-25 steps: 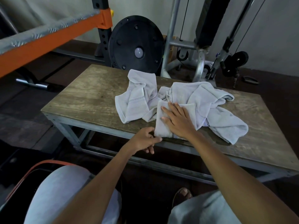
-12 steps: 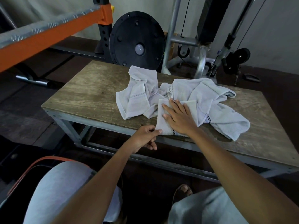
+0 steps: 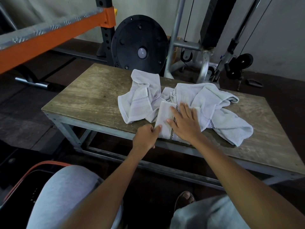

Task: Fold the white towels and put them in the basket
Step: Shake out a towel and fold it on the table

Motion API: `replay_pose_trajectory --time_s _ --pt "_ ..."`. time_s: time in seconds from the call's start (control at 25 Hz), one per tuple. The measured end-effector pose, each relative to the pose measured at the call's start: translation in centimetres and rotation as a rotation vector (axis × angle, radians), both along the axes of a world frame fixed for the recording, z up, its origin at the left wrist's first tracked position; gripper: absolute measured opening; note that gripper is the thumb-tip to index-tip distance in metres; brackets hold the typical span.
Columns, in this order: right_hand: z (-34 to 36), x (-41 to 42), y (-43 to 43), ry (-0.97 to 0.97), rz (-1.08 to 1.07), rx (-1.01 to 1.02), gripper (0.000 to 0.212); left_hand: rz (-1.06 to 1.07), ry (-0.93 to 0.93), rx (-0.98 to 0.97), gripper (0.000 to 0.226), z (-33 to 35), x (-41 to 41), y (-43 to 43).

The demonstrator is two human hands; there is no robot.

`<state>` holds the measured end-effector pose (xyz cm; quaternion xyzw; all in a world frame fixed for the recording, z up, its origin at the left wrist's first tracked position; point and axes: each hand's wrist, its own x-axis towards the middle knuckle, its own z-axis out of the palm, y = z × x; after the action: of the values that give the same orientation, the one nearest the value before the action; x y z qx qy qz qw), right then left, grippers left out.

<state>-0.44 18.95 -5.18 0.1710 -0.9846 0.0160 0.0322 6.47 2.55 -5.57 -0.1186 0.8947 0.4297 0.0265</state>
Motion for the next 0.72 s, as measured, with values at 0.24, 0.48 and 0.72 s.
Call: replay_pose_trajectory --time_s 0.24,0.48,0.72 --pt "2.5 0.6 1.9 -0.194 -0.067 -0.833 0.048 0.2 0.115 -0.117 0.033 0.6 -0.8 0.9" --pt "4.3 5.6 6.2 -0.339 -0.562 -1.123 0.014 -0.457 0.546 -0.515 0.037 1.8 -3.1 5.6" --pt "2.6 7.3 6.7 -0.7 -0.565 -1.197 0.018 -0.738 0.351 -0.732 0.056 0.6 -6.5 5.3"
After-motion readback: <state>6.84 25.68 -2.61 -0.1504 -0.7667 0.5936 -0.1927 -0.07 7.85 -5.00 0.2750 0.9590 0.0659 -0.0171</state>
